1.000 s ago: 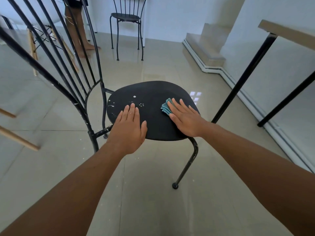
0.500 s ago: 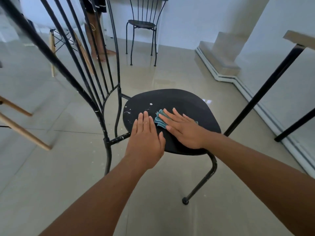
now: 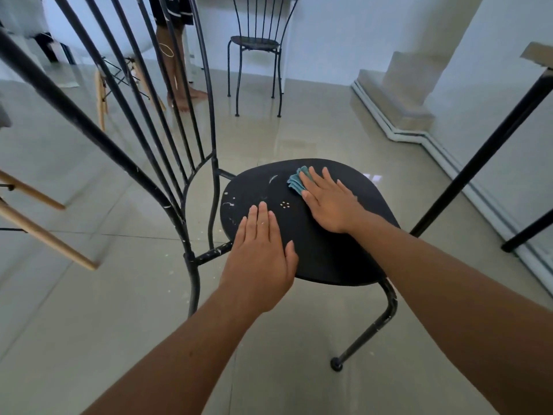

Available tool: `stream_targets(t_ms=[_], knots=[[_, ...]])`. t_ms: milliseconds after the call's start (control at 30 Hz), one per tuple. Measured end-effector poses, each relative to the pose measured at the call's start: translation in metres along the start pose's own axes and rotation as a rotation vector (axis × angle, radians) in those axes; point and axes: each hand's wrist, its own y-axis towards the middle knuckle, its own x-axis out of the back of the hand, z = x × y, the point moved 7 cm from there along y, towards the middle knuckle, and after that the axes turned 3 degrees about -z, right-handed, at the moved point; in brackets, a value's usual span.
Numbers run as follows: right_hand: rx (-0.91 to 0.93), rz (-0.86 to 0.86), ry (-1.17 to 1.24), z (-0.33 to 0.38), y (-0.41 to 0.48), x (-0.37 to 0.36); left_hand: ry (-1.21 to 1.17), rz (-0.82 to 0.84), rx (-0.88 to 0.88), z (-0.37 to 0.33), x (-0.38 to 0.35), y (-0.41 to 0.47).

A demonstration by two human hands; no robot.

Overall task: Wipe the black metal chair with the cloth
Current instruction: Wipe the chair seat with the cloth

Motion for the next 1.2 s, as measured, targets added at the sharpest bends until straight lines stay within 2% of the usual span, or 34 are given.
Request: stream_targets(t_ms=[100, 233, 400, 567, 800, 1067, 1200], knots=[[0.01, 0.012, 0.007, 0.0, -0.032, -0.003, -0.002, 0.006, -0.005, -0.002, 0.0, -0.002], [0.131, 0.058, 0.029, 0.025, -0.056, -0.004, 0.01, -0.023, 0.009, -0.005, 0.004, -0.006], [0.268, 0.132, 0.066, 0.058, -0.017, -0.003, -0.011, -0.034, 0.015, -0.007, 0.005, -0.009], [0.189, 0.125, 0.036, 0.062, 0.034, -0.004, -0.009, -0.016, 0.007, -0.007, 0.005, -0.009], [-0.005, 0.037, 0.011, -0.006, 0.026, 0.007, -0.024, -0.026, 0.033, -0.006, 0.003, -0.009], [0.076, 0.016, 0.1, -0.022, -0.016, 0.007, -0.172, 0.004, 0.11, -0.003, 0.019, 0.003], [0.09, 0.039, 0.077, -0.02, -0.03, 0.009, -0.163, 0.0, 0.14, -0.004, 0.02, 0.01]])
